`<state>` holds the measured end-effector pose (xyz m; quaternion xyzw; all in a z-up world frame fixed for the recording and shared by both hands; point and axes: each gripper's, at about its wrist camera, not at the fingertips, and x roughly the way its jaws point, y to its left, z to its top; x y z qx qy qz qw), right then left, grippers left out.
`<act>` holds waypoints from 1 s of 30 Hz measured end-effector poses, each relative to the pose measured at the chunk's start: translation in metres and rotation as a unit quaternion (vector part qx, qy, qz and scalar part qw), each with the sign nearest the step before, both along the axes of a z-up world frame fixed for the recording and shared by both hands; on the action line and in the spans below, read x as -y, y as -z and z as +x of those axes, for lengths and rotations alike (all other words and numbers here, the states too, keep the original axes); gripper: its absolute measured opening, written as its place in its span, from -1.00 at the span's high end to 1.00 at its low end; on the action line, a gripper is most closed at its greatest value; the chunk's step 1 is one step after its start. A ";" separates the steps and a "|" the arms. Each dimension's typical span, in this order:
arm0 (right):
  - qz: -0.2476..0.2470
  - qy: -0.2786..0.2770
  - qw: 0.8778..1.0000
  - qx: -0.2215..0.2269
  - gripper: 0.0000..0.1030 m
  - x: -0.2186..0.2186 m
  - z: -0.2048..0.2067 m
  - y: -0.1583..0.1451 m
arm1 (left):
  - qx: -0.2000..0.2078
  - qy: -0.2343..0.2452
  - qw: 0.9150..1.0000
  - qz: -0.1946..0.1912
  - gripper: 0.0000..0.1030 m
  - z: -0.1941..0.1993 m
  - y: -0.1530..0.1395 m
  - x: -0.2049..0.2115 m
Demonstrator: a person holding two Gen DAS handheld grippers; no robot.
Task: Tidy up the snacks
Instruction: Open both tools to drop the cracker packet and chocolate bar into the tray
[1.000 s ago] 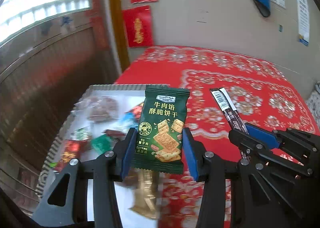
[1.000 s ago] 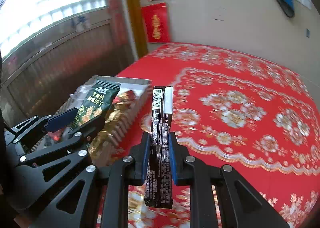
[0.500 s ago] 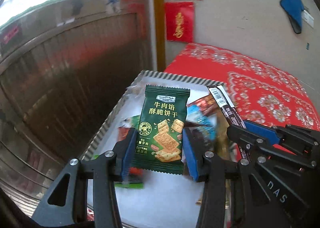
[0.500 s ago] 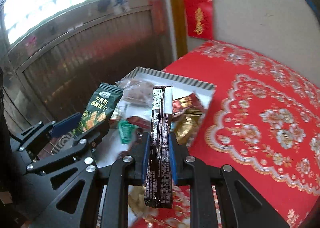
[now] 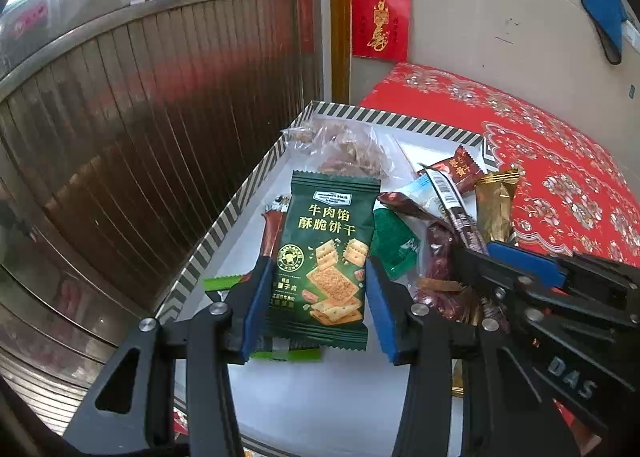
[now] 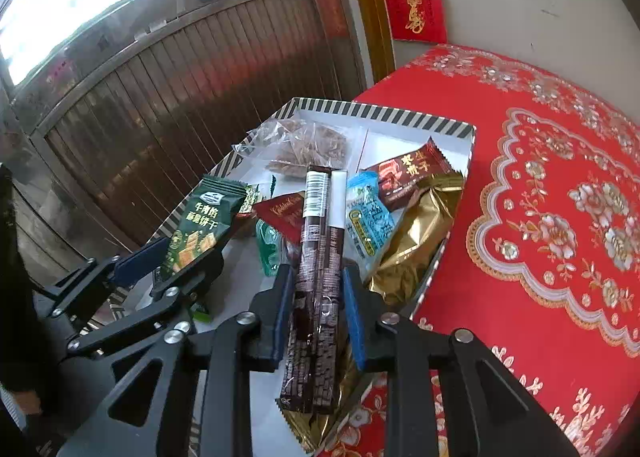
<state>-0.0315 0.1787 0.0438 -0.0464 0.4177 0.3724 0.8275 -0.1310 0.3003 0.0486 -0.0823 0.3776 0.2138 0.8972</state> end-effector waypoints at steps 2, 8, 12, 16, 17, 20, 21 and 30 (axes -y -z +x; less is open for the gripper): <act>0.009 -0.001 1.000 0.002 0.42 0.003 -0.004 -0.002 | 0.001 -0.010 1.000 -0.001 -0.06 -0.001 0.002 -0.001; 0.017 0.017 0.998 0.065 -0.12 0.020 -0.023 -0.018 | 0.040 -0.042 0.998 0.008 -0.67 -0.014 -0.003 -0.002; 0.020 0.034 0.993 0.110 -0.32 0.034 -0.036 -0.024 | 0.056 -0.044 0.997 0.025 -0.77 -0.023 -0.009 0.006; 0.022 0.058 0.988 0.144 -0.53 0.050 -0.048 -0.025 | 0.071 -0.041 0.996 0.036 -0.88 -0.031 -0.014 0.015; 0.021 0.064 0.986 0.150 -0.57 0.052 -0.050 -0.025 | 0.075 -0.042 0.995 0.040 -0.88 -0.034 -0.015 0.017; 0.014 0.076 0.983 0.168 -0.57 0.055 -0.054 -0.024 | 0.082 -0.042 0.994 0.053 -0.89 -0.040 -0.017 0.023; 0.012 0.076 0.983 0.169 -0.57 0.056 -0.055 -0.023 | 0.082 -0.045 0.994 0.060 -0.89 -0.042 -0.017 0.025; 0.013 0.084 0.981 0.173 -0.58 0.058 -0.059 -0.017 | 0.080 -0.043 0.994 0.057 -0.90 -0.051 -0.015 0.026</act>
